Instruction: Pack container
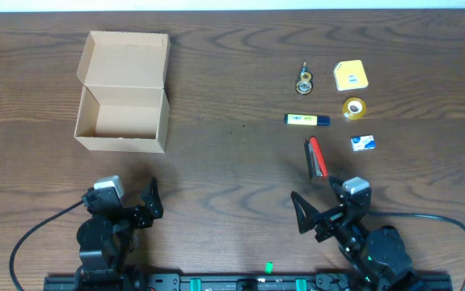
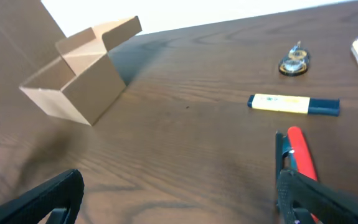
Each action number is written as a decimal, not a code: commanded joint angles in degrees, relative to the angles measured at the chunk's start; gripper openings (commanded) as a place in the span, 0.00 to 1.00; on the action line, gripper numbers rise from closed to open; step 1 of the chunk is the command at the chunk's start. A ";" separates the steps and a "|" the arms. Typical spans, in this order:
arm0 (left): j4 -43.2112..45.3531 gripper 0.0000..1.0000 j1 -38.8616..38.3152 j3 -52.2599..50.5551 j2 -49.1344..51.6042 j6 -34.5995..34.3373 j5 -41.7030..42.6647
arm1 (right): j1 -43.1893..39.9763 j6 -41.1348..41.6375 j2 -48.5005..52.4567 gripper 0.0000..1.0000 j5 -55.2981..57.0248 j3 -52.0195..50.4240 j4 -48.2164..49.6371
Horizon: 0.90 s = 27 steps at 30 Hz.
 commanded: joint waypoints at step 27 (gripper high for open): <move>0.07 0.95 -0.24 -1.01 -0.42 -0.20 0.13 | 0.57 -7.13 8.94 0.99 3.61 21.09 -20.52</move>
